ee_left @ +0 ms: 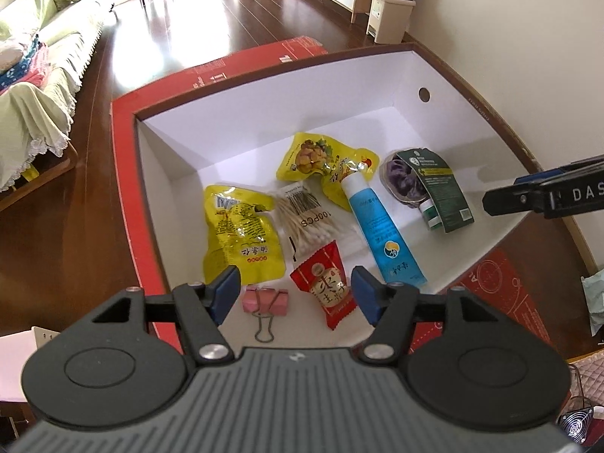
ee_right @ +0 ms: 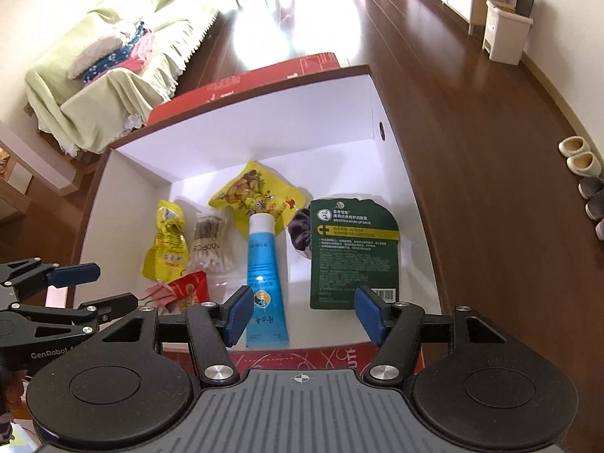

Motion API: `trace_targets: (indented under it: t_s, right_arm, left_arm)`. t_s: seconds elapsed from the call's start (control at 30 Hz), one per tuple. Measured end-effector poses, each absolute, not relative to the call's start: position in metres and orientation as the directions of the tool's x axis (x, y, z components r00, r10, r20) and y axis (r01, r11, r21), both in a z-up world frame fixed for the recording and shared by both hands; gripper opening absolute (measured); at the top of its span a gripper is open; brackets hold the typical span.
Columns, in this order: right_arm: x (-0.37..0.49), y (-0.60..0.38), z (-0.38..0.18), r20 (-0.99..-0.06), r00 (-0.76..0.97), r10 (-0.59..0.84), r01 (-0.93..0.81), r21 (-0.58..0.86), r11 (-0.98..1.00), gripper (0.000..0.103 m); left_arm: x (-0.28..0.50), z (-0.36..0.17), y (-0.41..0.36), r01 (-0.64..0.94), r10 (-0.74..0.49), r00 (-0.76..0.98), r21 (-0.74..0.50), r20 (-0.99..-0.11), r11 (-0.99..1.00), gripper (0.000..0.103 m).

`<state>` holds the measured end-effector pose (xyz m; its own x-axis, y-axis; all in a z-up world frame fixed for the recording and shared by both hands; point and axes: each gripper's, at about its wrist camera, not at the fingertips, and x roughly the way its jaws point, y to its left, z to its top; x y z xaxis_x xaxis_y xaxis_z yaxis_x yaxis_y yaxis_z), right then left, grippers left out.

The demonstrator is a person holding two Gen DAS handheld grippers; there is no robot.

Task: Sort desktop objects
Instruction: 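Open left tool to drop the candy while right tool releases the green card, then withdraw both tools from the box back over the red candies on the mat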

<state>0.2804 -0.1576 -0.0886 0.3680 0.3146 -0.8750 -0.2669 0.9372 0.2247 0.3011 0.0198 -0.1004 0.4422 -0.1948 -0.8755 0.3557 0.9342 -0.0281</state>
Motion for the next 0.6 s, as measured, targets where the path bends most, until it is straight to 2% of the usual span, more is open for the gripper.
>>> trace_targets:
  t_s: [0.4,0.6]
  right_arm:
    - [0.242,-0.166,-0.066,-0.838,0.427,0.341,-0.276,0.238,0.931,0.063]
    - [0.216,-0.17,-0.058,-0.828,0.458,0.322,-0.294,0.201,0.935,0.063]
  left_arm:
    - [0.255,-0.054,0.02,0.334,-0.156,0.533,0.037,-0.832,0.942,0.076]
    - [0.228,-0.041,0.025,0.318,-0.163,0.552,0.026,-0.818,0.948,0.083]
